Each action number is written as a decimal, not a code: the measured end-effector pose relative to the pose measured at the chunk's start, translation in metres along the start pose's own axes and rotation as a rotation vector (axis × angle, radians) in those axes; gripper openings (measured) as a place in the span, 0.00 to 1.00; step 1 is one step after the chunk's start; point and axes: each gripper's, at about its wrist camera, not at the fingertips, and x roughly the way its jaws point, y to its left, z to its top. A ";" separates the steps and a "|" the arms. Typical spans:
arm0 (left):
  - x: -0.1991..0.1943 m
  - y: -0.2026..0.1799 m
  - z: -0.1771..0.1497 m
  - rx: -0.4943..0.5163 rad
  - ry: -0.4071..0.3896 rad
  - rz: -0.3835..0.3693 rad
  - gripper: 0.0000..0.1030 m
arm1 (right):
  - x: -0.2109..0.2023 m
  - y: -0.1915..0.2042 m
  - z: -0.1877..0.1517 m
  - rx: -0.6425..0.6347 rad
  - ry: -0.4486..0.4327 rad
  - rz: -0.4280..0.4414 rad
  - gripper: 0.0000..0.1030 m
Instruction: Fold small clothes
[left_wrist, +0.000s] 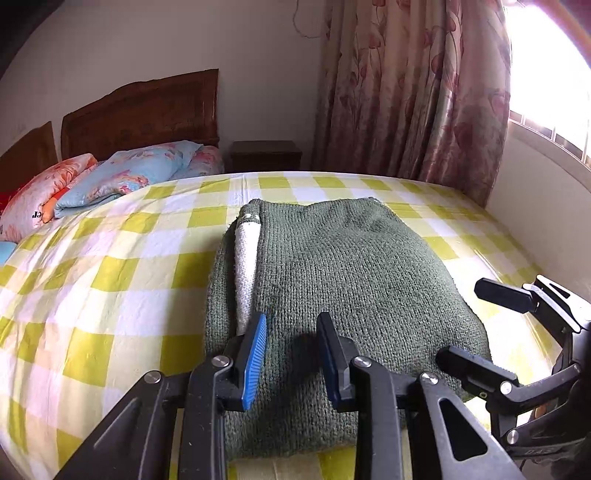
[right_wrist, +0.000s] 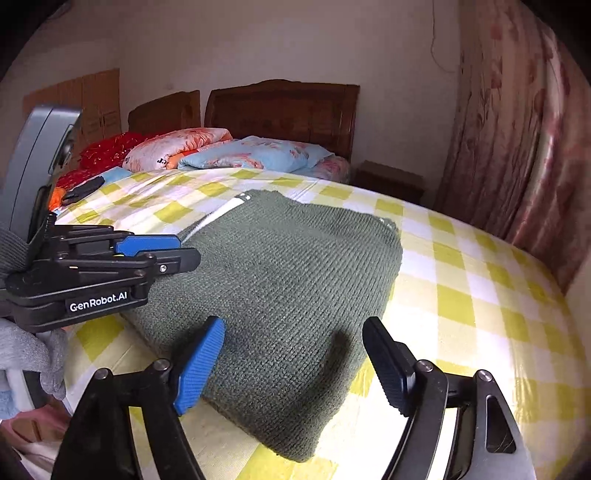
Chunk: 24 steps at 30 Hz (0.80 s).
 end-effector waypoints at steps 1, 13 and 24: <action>-0.006 -0.003 -0.003 0.012 -0.013 0.003 0.28 | -0.003 -0.002 0.000 0.007 -0.006 -0.011 1.00; -0.043 -0.008 -0.018 0.058 -0.102 -0.001 0.29 | -0.041 -0.028 0.001 0.108 -0.068 0.033 1.00; -0.194 0.012 -0.014 -0.023 -0.566 0.124 0.84 | -0.194 -0.038 -0.008 0.151 -0.533 -0.014 1.00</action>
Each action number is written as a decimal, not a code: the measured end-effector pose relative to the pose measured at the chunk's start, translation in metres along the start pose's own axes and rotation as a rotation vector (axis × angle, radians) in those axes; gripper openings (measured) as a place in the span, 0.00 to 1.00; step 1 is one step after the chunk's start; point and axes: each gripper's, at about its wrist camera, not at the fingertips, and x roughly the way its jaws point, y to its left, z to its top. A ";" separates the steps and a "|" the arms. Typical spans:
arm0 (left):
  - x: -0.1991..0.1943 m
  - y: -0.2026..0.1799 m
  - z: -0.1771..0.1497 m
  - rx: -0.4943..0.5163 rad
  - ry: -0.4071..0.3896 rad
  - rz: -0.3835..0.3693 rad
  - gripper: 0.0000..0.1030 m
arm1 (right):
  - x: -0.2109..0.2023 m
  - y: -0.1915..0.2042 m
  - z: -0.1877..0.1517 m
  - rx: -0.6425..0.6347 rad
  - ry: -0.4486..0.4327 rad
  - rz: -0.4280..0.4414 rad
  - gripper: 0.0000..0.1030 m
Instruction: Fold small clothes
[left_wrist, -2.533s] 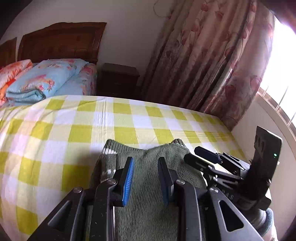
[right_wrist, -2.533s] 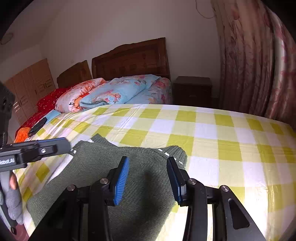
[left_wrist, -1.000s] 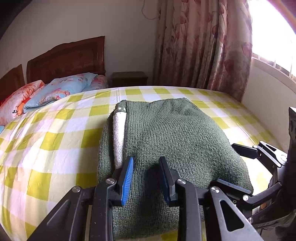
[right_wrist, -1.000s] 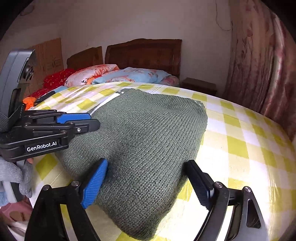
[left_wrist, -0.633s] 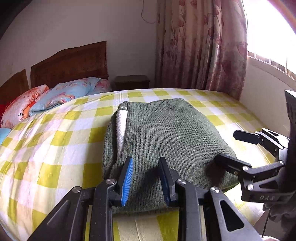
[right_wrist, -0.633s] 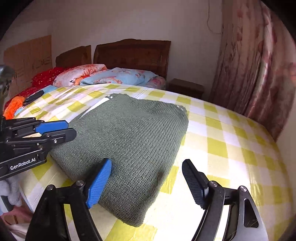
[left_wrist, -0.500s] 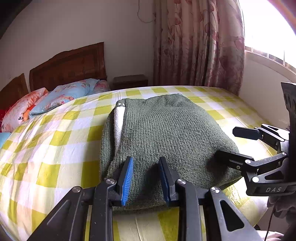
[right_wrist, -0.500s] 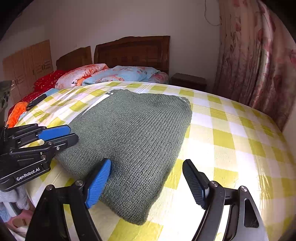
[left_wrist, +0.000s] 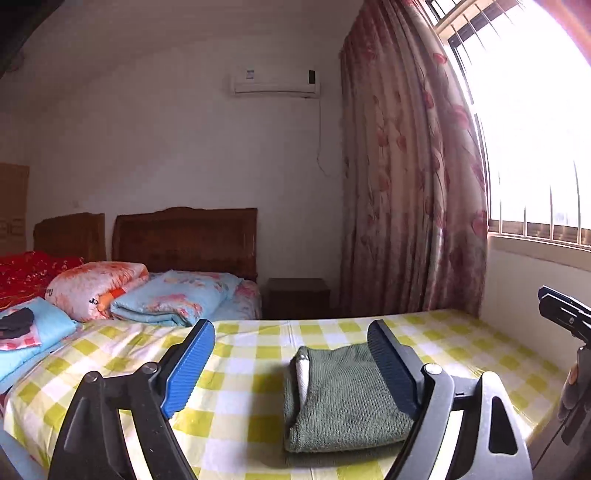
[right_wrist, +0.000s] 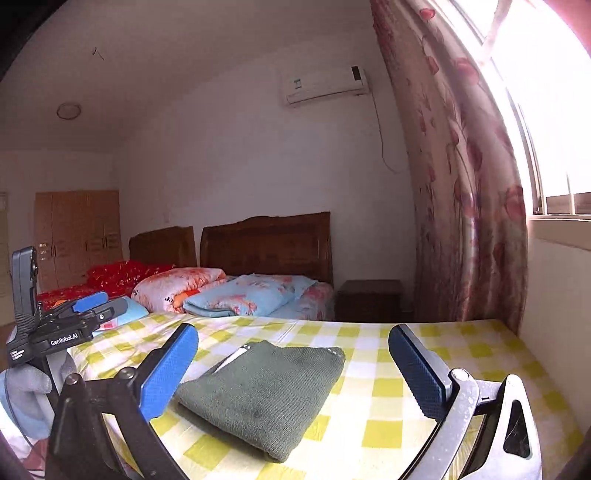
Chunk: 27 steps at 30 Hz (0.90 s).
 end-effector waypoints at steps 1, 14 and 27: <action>-0.002 0.000 0.001 -0.006 0.006 -0.004 0.84 | -0.001 0.002 -0.002 -0.005 0.009 -0.009 1.00; 0.012 -0.036 -0.072 0.000 0.282 0.073 0.84 | -0.001 0.033 -0.076 0.008 0.222 0.073 1.00; 0.020 -0.049 -0.095 0.011 0.360 0.056 0.84 | 0.014 0.040 -0.102 -0.010 0.307 0.037 1.00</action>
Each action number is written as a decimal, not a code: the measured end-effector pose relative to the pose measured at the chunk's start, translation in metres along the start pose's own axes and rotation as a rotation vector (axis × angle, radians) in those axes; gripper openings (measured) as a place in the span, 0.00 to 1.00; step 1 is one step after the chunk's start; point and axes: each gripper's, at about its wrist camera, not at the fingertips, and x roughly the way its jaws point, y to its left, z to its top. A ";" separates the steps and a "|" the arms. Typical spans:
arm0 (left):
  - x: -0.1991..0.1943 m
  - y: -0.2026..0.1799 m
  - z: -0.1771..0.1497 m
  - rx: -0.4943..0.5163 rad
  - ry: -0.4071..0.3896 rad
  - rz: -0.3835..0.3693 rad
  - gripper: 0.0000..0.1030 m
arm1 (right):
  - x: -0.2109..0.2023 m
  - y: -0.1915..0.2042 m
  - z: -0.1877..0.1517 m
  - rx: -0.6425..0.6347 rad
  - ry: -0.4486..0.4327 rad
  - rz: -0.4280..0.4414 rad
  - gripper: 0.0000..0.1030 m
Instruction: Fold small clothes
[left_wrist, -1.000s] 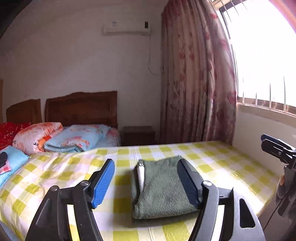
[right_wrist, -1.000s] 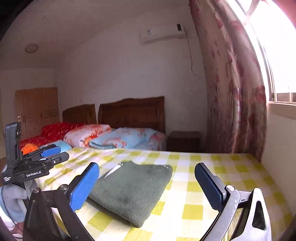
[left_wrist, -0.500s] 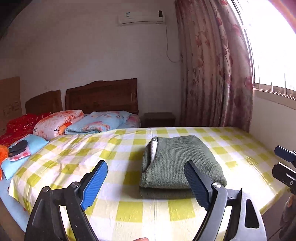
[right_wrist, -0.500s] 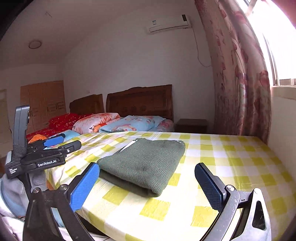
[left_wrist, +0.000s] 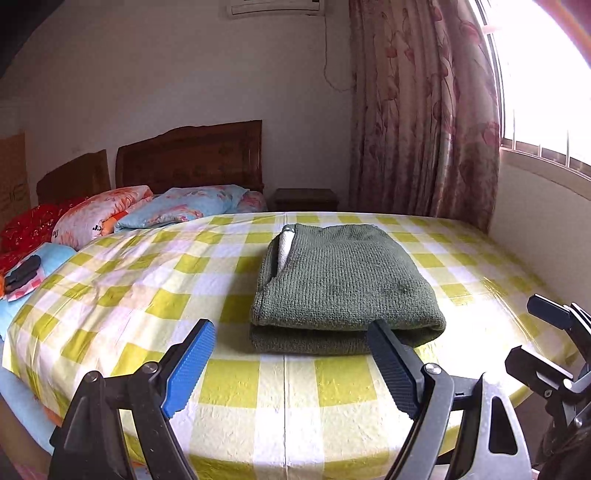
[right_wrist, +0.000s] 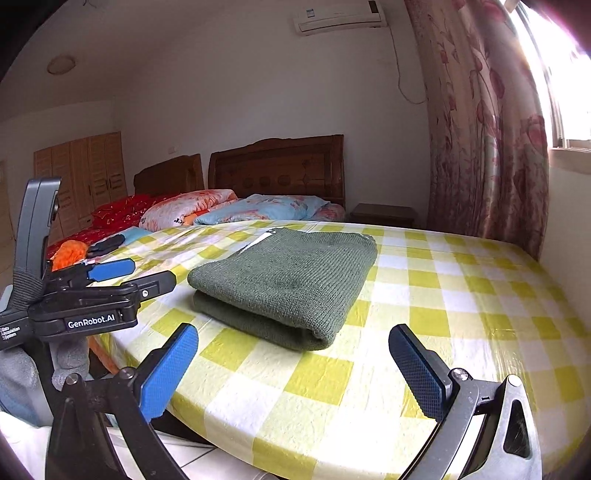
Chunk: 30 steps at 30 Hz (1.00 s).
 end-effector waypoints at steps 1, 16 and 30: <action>-0.001 0.000 0.000 0.003 -0.001 0.001 0.84 | 0.000 -0.001 0.000 0.004 0.000 0.000 1.00; -0.001 -0.005 -0.001 0.027 0.000 0.003 0.84 | 0.000 -0.004 0.000 0.023 0.002 0.004 1.00; 0.000 -0.007 -0.003 0.036 0.012 0.005 0.84 | 0.002 -0.006 -0.002 0.039 0.009 0.006 1.00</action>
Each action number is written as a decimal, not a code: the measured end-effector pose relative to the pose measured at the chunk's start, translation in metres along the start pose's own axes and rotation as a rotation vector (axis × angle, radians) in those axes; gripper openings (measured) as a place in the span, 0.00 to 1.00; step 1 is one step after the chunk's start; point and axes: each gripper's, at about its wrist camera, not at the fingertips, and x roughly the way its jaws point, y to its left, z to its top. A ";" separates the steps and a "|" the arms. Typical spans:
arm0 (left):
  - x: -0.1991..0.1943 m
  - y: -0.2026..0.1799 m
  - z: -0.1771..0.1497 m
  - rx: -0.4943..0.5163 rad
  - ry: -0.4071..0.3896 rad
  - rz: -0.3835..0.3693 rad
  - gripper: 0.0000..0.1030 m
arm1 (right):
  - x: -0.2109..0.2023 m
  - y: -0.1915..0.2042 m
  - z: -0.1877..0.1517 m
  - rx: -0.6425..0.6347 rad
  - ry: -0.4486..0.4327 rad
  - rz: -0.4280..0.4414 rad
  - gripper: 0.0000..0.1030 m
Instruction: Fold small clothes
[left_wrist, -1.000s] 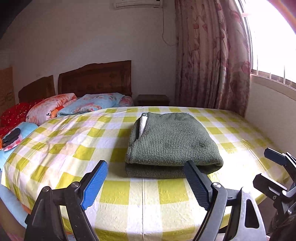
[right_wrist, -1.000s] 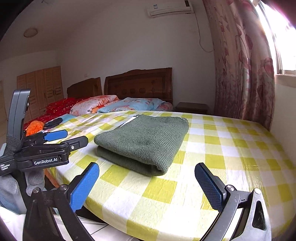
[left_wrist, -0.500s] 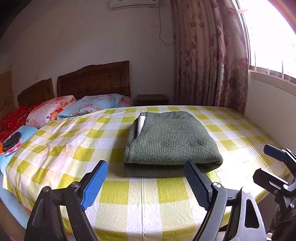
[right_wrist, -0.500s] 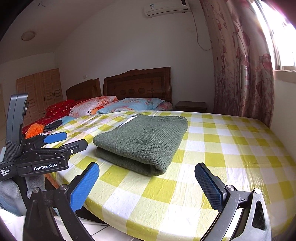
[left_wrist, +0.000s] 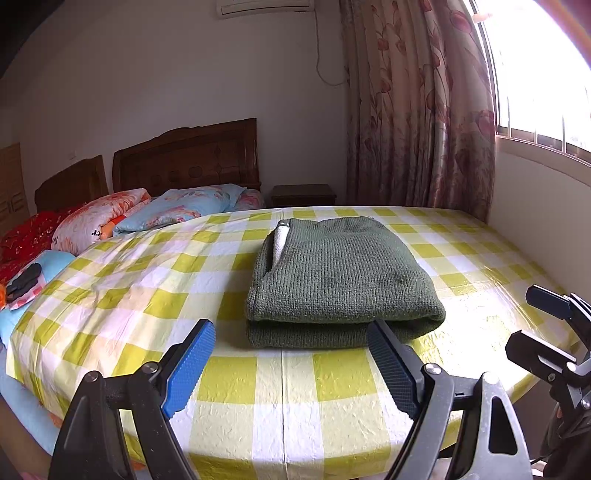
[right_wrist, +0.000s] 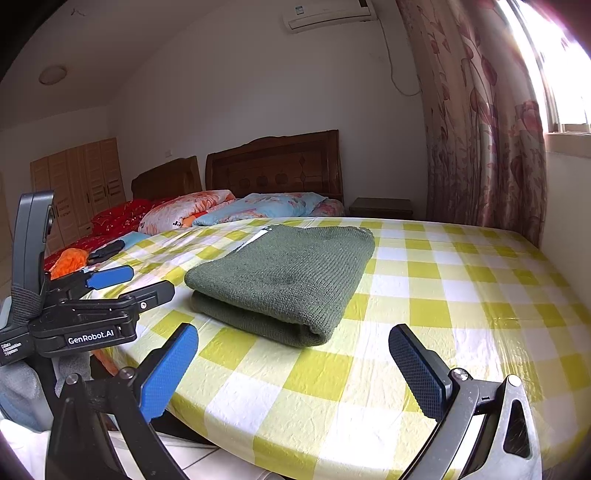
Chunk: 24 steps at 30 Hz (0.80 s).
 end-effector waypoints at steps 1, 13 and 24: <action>0.000 0.000 0.000 0.001 0.000 0.001 0.84 | 0.000 0.000 0.000 0.002 0.000 0.000 1.00; 0.000 -0.001 -0.001 0.003 0.002 0.002 0.84 | 0.001 0.000 -0.001 0.009 0.006 0.002 1.00; 0.001 -0.001 -0.001 0.003 0.003 0.001 0.84 | 0.001 0.000 -0.001 0.011 0.007 0.002 1.00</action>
